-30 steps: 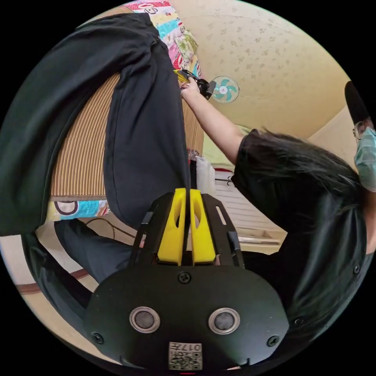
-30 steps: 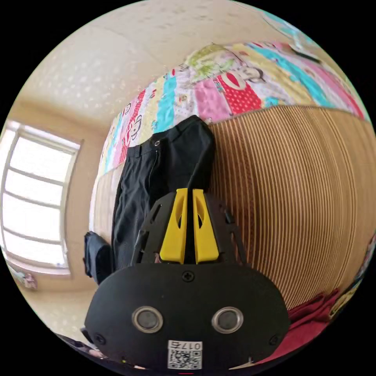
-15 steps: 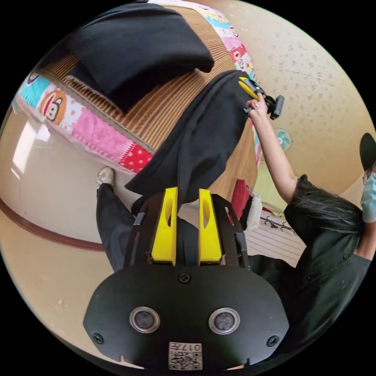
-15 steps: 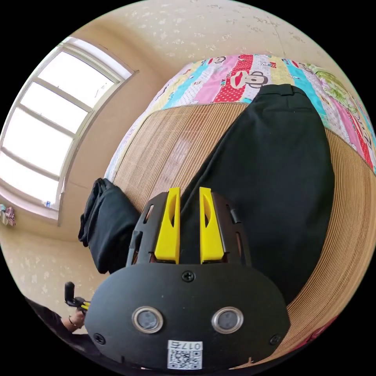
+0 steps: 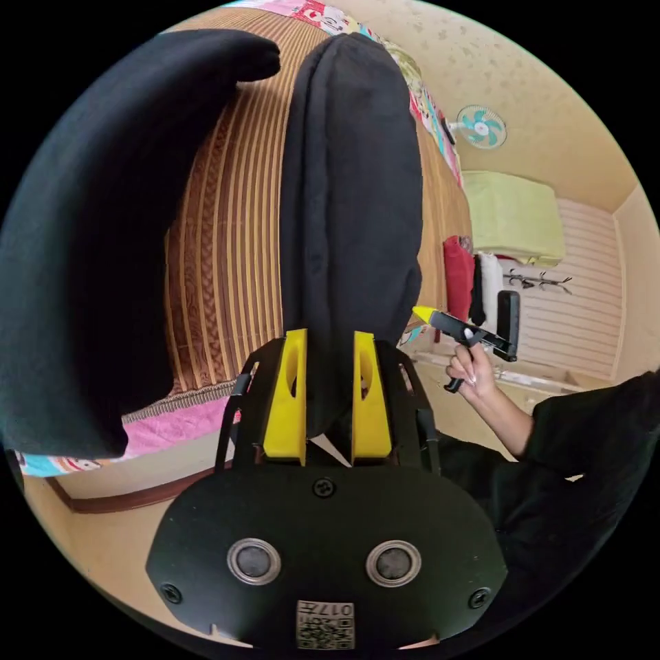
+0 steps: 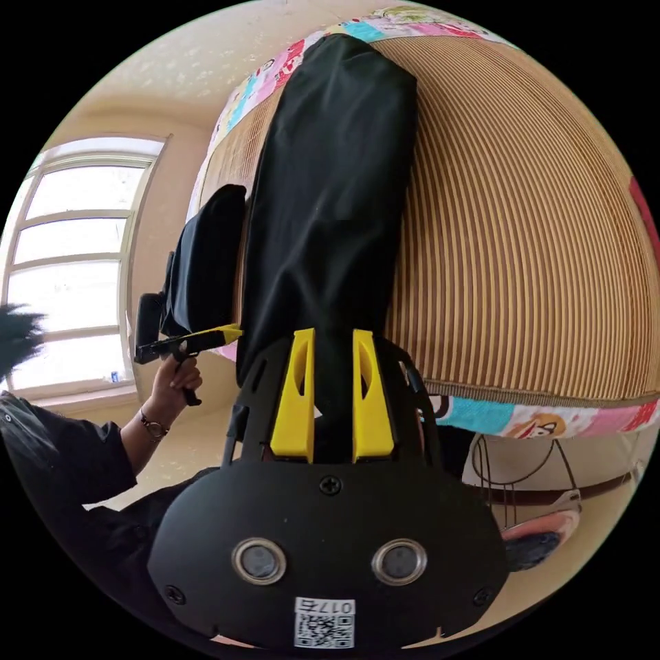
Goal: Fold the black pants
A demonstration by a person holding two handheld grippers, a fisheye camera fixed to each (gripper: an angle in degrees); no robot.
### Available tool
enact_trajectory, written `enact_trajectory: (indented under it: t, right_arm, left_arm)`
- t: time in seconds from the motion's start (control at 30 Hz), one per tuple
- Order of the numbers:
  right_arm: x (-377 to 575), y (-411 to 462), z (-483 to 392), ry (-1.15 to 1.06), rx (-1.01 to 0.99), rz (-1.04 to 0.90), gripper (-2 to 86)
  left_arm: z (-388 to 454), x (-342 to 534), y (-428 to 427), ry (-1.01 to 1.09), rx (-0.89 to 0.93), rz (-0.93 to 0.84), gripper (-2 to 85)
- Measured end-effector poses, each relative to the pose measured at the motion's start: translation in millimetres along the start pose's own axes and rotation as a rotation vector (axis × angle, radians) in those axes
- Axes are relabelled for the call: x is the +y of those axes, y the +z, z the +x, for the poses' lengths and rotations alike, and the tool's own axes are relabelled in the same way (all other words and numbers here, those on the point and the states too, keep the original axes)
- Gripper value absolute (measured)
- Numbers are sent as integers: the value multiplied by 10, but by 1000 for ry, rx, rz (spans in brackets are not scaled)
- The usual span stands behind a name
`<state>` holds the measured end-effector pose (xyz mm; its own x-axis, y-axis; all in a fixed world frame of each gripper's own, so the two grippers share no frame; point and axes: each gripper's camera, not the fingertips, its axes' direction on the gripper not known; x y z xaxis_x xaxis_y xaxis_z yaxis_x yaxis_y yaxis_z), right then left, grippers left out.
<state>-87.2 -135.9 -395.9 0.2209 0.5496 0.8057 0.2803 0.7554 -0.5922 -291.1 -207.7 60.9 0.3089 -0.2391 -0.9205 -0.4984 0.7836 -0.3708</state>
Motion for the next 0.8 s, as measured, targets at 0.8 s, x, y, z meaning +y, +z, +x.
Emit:
enact_trajectory:
  t: [0.8]
  right_arm:
    - [-225, -908, 1019, 114, -156, 107, 125]
  left_arm:
    - [812, 384, -259, -40, 65, 185, 139]
